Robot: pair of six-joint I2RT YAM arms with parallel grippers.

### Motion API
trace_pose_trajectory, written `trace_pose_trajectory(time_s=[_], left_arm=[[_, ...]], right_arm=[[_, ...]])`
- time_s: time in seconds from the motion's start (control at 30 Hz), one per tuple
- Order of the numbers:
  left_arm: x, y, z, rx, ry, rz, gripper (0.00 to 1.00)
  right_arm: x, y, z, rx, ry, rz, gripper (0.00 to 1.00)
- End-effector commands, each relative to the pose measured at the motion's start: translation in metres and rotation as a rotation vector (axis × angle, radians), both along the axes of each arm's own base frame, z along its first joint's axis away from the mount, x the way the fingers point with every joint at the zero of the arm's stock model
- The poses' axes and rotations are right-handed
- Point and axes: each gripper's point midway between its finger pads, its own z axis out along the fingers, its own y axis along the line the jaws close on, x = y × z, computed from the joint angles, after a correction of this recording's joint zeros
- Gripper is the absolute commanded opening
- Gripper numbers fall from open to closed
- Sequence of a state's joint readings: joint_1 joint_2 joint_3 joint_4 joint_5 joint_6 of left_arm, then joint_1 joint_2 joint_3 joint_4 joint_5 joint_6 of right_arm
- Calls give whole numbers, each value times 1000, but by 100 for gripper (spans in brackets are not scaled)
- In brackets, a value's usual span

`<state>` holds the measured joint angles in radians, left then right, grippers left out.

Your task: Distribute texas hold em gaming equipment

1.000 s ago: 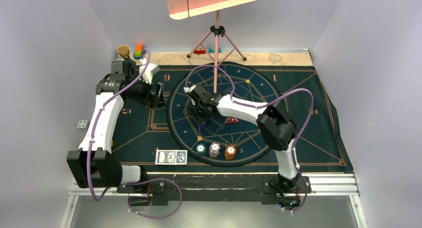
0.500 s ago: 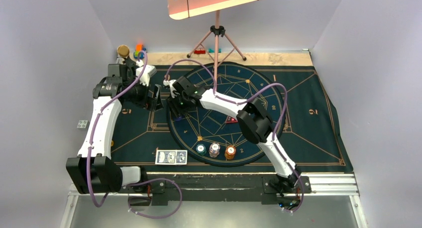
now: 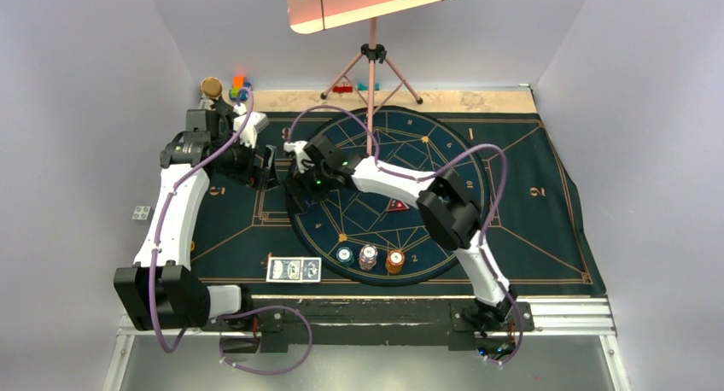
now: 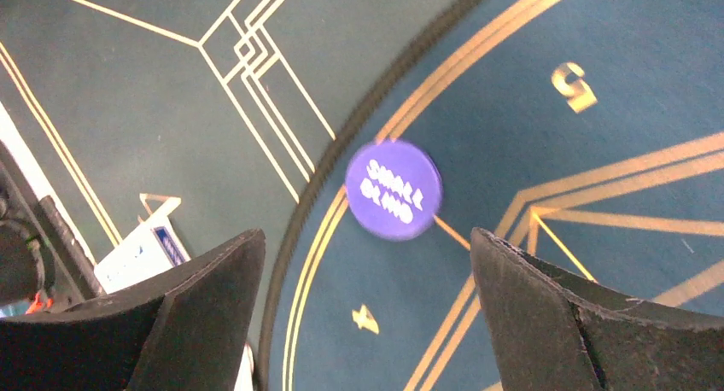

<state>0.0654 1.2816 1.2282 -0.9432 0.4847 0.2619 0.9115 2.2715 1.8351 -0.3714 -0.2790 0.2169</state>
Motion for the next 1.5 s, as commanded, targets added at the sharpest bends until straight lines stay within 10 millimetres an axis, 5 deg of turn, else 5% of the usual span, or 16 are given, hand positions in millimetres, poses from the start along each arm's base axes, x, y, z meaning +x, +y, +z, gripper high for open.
trace_pose_trajectory(time_s=[0.0, 0.1, 0.27, 0.4, 0.93, 1.47], left_arm=[[9, 6, 4, 13, -19, 16, 100], [10, 6, 0, 15, -11, 9, 100], [11, 5, -5, 15, 6, 2, 100], [11, 3, -1, 8, 8, -12, 100], [12, -2, 11, -16, 5, -36, 100], [7, -5, 20, -30, 12, -54, 100]], right_arm=[[44, -43, 90, 147, -159, -135, 93], [72, -101, 99, 138, -179, -293, 93], [111, -195, 72, -74, -216, -569, 92], [128, -234, 48, -188, -218, -689, 93], [128, -254, -25, -348, -158, -734, 90], [130, -275, -46, -461, -178, -806, 62]])
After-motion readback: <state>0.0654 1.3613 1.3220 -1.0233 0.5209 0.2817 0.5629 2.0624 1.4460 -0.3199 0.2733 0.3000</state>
